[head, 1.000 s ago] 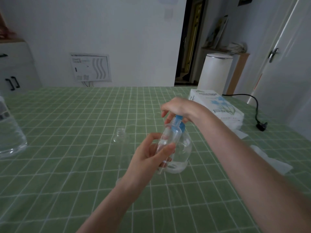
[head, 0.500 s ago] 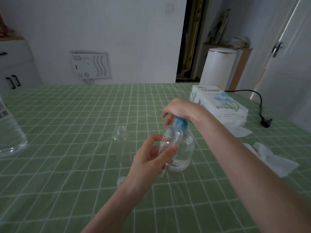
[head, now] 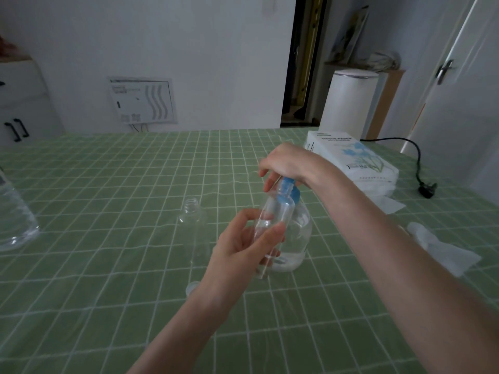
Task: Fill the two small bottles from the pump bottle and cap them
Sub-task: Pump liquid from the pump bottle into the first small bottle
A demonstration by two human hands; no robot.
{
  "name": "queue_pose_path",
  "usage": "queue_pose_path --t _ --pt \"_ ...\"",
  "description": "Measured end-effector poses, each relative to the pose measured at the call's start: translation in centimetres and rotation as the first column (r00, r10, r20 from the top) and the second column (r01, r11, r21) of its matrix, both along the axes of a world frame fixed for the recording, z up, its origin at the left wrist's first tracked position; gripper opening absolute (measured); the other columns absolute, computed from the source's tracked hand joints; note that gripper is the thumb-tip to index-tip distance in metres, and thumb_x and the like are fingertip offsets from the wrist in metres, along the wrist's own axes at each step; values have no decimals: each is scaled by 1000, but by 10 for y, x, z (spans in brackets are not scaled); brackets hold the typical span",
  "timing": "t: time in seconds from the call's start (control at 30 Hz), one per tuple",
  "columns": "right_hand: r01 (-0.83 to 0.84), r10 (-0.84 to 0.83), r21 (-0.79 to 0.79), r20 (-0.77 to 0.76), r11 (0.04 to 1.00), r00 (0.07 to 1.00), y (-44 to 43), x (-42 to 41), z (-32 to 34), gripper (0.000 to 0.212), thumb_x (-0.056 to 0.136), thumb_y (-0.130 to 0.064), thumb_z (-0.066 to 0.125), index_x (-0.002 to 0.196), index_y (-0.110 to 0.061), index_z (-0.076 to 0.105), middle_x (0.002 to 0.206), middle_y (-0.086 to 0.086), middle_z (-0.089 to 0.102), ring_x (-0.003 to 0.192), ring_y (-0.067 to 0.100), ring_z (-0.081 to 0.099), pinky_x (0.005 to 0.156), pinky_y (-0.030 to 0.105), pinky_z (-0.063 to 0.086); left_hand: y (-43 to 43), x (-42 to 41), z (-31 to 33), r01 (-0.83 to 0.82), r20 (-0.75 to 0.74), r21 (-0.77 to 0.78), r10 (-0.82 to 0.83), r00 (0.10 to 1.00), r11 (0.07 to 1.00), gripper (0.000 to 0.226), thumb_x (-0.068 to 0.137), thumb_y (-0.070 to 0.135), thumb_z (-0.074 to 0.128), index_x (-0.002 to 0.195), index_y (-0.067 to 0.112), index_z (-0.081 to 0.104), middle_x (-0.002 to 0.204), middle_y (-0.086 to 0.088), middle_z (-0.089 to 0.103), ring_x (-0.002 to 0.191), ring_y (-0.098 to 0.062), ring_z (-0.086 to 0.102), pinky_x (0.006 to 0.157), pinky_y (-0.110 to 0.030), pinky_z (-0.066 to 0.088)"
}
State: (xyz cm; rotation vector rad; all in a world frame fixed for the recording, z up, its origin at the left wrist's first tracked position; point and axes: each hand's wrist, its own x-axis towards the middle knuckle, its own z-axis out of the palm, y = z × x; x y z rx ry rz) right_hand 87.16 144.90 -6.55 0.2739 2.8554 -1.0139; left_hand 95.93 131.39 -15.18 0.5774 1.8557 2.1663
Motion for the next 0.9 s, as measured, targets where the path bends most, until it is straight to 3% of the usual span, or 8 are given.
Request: queue_pose_path --t 0.2,0.5,0.7,0.9 --pt "12 -12 14 26 1000 1000 -2 1 -8 35 91 -20 52 121 -3 60 114 17 66 105 32 63 95 41 48 1 3 -3 -28 20 -9 28 999 1000 44 62 46 64 95 18 61 75 1 71 62 -8 61 51 -15 46" --pt "12 -7 90 -59 996 998 -3 3 2 33 94 -20 50 119 -2 61 108 14 70 100 27 66 82 34 49 -1 1 4 -33 -32 -33 32 999 999 43 64 43 63 99 16 60 79 -6 67 64 -11 59 54 -19 48" --pt "-20 22 70 -27 997 999 -4 4 4 30 94 -17 53 116 0 64 105 14 71 100 29 68 89 35 52 0 1 6 -28 -29 -22 28 999 999 39 64 42 64 94 18 60 78 -9 65 63 -14 57 52 -18 46" --pt "-28 29 46 -9 999 1000 -5 2 0 32 94 -18 53 116 3 62 110 21 68 103 35 66 97 44 50 -1 1 2 -28 -17 -40 27 999 999 40 63 46 64 94 21 61 78 -4 69 64 -9 61 54 -18 49"
